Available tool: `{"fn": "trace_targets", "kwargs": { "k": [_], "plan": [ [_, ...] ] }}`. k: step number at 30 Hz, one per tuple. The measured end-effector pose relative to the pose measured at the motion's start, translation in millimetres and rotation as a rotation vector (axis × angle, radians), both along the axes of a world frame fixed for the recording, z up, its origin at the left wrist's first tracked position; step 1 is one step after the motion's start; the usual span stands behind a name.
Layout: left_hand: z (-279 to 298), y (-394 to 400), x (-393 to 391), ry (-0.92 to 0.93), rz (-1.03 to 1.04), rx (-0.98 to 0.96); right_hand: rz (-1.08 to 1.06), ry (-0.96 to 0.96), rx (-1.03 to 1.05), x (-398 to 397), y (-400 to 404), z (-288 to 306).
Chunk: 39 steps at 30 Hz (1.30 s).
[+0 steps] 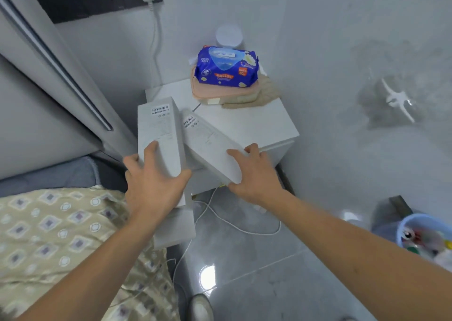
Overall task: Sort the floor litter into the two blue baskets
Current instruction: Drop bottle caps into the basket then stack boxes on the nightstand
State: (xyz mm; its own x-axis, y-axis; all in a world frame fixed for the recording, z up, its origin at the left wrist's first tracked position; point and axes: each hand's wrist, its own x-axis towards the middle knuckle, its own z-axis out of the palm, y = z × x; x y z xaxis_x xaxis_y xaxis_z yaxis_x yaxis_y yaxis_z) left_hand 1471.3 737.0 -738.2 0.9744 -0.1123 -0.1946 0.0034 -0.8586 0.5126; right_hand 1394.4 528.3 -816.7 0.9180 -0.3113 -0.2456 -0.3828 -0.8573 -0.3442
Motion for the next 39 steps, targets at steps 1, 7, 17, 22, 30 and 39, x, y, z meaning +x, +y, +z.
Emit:
{"fn": "trace_targets", "kwargs": {
  "k": [1, 7, 17, 22, 30, 39],
  "plan": [
    [5, 0, -10, 0.0, -0.014, 0.013, -0.02, 0.004, 0.012, -16, -1, 2],
    [29, -14, -86, -0.036, -0.101, 0.077, -0.115, -0.001, 0.09, -113, -11, 5],
    [3, -110, -295, 0.079, -0.21, 0.131, -0.352, 0.047, 0.227, -383, -69, -3],
    [-33, -179, -417, 0.154, -0.422, 0.137, -0.558, 0.189, 0.26, -554, -118, -17],
    [-119, -304, -586, 0.308, -0.857, 0.176, -0.952, 0.391, 0.238, -751, -194, -72],
    [-215, -361, -657, 0.361, -1.094, 0.404, -1.015, 0.537, 0.291, -783, -228, -144]
  ]
}}
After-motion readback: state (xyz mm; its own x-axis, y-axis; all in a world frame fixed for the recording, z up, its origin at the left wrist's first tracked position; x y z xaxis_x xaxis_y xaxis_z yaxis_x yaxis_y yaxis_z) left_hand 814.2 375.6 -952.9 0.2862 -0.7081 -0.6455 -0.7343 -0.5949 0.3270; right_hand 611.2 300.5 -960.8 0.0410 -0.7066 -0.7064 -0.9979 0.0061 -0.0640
